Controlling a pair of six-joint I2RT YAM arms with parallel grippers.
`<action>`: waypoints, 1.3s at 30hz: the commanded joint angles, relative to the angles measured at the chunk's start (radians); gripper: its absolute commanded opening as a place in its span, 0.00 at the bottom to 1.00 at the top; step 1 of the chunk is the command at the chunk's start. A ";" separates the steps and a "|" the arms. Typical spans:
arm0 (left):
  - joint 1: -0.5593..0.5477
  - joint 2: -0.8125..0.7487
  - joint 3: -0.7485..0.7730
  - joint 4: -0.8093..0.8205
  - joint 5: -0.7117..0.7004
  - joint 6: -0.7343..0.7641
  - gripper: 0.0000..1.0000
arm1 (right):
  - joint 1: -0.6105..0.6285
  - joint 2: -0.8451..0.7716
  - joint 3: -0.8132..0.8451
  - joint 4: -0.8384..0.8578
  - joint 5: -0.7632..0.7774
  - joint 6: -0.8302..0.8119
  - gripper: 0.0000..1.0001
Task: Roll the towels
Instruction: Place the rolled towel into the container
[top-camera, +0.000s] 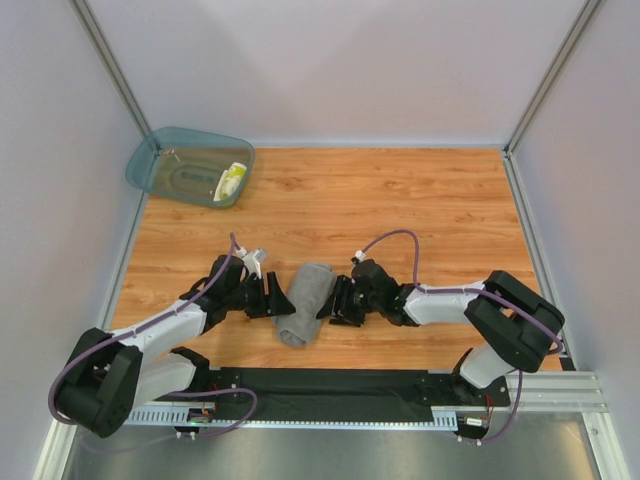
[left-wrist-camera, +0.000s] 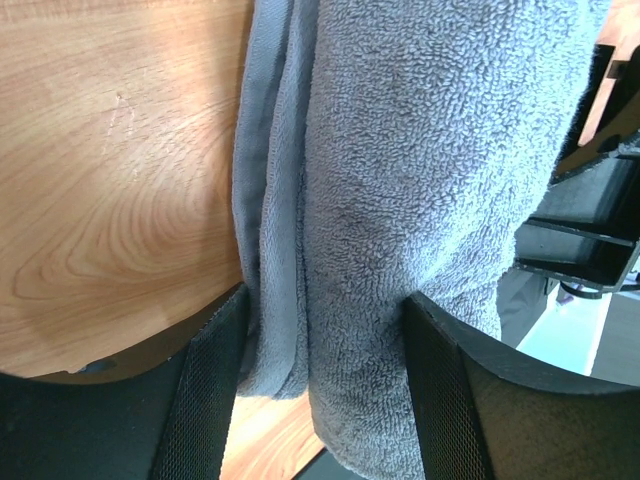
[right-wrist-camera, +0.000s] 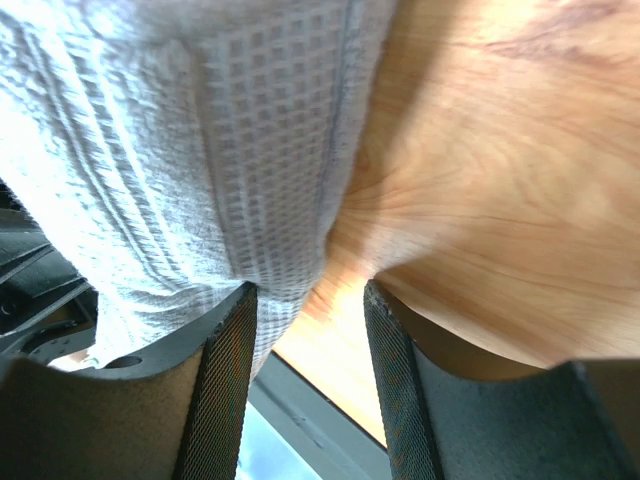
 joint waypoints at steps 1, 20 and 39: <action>-0.006 0.038 -0.022 -0.035 -0.005 0.009 0.68 | -0.009 0.035 -0.038 -0.210 0.117 -0.099 0.50; -0.031 0.279 -0.148 0.420 0.133 -0.123 0.80 | -0.087 0.233 -0.071 0.061 -0.007 -0.062 0.16; -0.052 0.177 0.007 0.143 0.006 -0.107 0.00 | -0.089 -0.019 -0.006 -0.337 0.166 -0.182 0.31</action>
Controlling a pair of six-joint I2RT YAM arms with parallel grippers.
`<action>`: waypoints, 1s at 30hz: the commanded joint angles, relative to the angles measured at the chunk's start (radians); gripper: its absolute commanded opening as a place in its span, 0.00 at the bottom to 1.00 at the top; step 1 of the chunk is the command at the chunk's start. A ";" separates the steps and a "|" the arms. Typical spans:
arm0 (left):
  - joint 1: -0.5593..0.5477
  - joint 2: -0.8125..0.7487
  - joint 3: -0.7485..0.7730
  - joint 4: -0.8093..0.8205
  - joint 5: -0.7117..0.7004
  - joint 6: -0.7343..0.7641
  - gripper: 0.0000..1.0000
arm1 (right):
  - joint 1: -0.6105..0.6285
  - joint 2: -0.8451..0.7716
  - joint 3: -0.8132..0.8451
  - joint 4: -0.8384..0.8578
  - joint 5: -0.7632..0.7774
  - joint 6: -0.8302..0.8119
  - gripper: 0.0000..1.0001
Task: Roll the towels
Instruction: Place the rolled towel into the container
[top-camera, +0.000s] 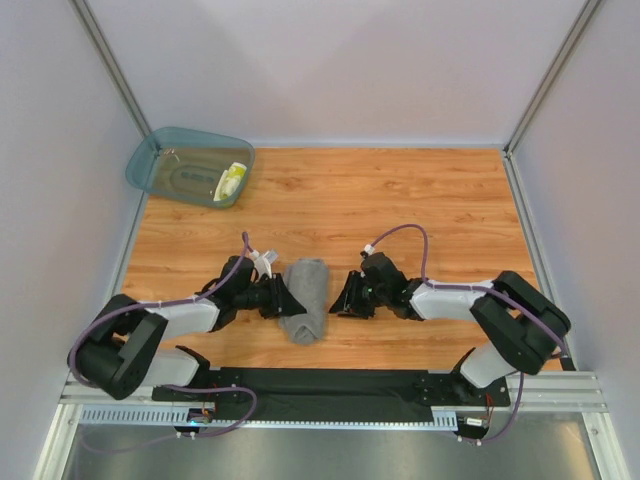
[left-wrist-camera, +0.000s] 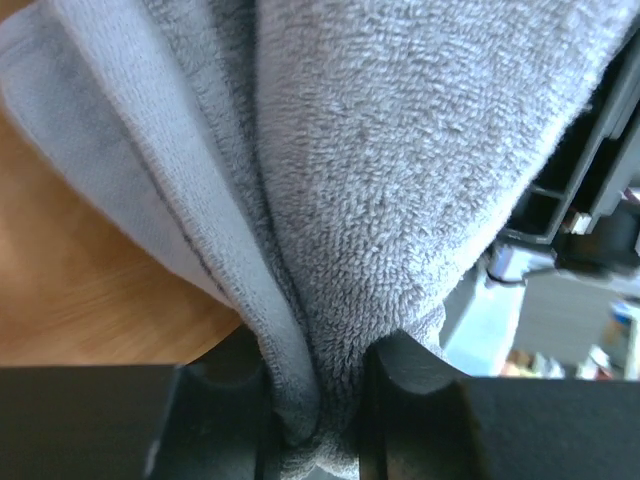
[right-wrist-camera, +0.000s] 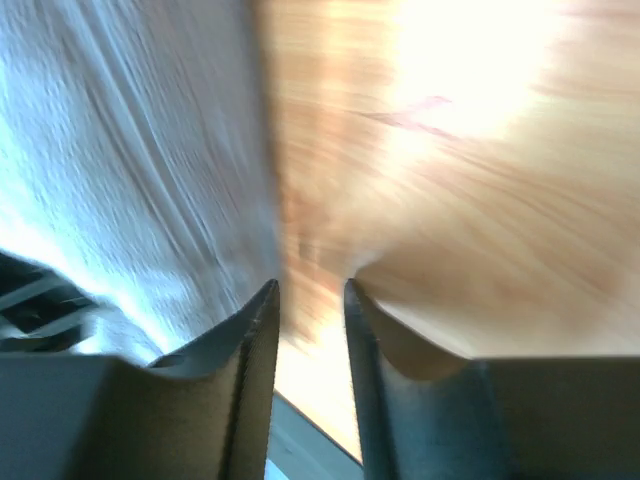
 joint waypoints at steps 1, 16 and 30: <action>0.017 -0.140 0.092 -0.351 -0.139 0.110 0.00 | -0.004 -0.107 0.016 -0.415 0.237 -0.139 0.36; 0.454 -0.063 0.791 -0.850 0.034 0.325 0.00 | -0.019 -0.424 0.171 -0.791 0.304 -0.242 0.39; 0.705 0.684 1.747 -1.254 -0.036 0.606 0.00 | -0.020 -0.547 0.111 -0.825 0.260 -0.294 0.36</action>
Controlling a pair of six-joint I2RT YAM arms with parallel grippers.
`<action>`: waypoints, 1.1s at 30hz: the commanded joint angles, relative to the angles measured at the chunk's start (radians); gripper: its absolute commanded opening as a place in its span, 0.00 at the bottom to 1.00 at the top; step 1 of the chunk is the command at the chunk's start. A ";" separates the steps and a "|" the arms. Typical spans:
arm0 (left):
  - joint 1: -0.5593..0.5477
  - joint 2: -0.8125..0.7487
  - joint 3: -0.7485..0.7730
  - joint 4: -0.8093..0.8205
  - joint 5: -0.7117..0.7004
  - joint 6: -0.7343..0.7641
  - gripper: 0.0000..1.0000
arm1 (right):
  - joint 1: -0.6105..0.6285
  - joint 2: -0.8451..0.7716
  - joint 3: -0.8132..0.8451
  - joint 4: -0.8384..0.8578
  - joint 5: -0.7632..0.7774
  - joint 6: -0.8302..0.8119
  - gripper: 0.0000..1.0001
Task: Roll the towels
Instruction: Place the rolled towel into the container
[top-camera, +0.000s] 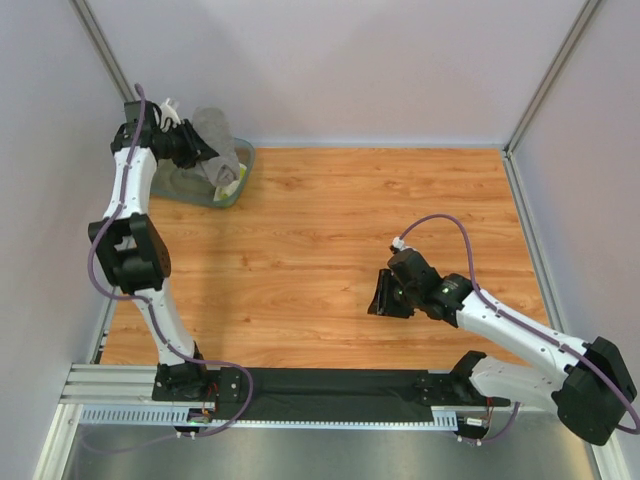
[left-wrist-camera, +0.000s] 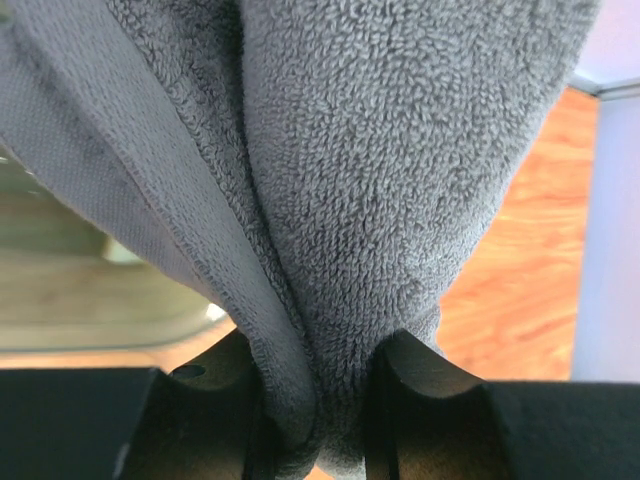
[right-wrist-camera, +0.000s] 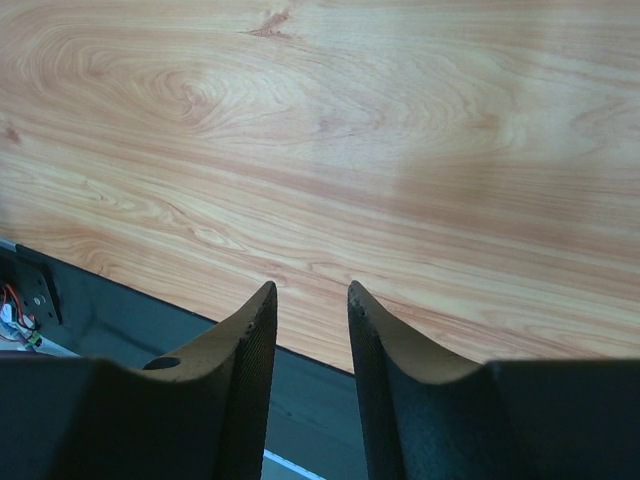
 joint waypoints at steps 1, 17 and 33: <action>0.013 0.157 0.273 -0.214 -0.066 0.156 0.00 | -0.003 -0.033 -0.012 -0.020 -0.013 -0.039 0.36; 0.099 0.571 0.532 -0.356 -0.239 0.331 0.00 | -0.005 -0.010 -0.020 0.024 -0.107 -0.096 0.31; 0.090 0.663 0.487 -0.314 0.181 0.184 0.05 | -0.005 -0.034 -0.049 0.139 -0.199 -0.105 0.29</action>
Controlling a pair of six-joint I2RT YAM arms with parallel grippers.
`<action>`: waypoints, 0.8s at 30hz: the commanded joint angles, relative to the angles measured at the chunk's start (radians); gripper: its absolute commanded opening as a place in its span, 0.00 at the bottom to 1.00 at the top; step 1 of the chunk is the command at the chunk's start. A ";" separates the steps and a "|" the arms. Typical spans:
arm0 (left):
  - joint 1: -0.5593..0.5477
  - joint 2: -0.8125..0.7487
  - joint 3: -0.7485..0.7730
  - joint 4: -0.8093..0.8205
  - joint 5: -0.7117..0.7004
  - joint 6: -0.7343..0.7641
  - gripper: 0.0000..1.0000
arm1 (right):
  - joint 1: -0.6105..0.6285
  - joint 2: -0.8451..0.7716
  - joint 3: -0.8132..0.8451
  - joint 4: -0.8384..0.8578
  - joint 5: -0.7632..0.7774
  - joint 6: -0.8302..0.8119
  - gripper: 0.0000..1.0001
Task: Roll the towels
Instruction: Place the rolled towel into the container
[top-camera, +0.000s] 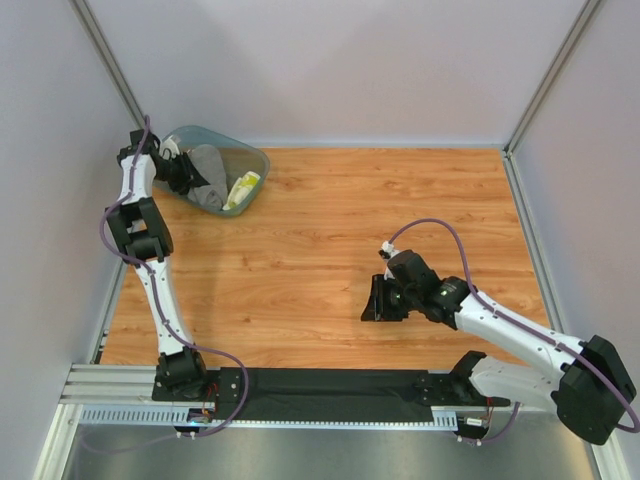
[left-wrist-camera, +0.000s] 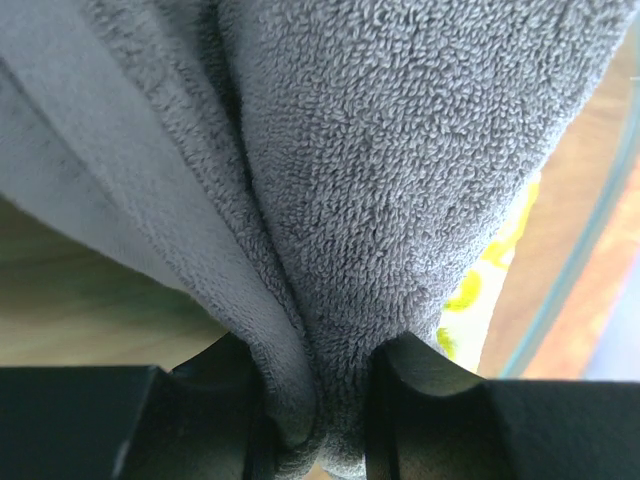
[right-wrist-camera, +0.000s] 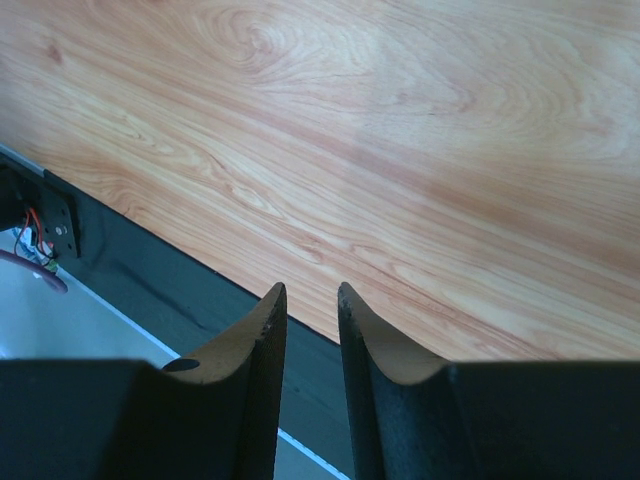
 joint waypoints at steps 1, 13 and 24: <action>-0.015 0.062 -0.010 -0.025 0.209 -0.038 0.08 | -0.004 -0.034 -0.008 0.056 -0.037 -0.018 0.29; -0.012 0.002 -0.018 -0.021 0.093 -0.064 0.82 | -0.004 -0.071 -0.010 0.042 -0.044 -0.009 0.29; 0.022 -0.096 -0.051 0.016 -0.134 -0.162 0.92 | -0.004 -0.136 0.010 -0.031 -0.017 -0.006 0.29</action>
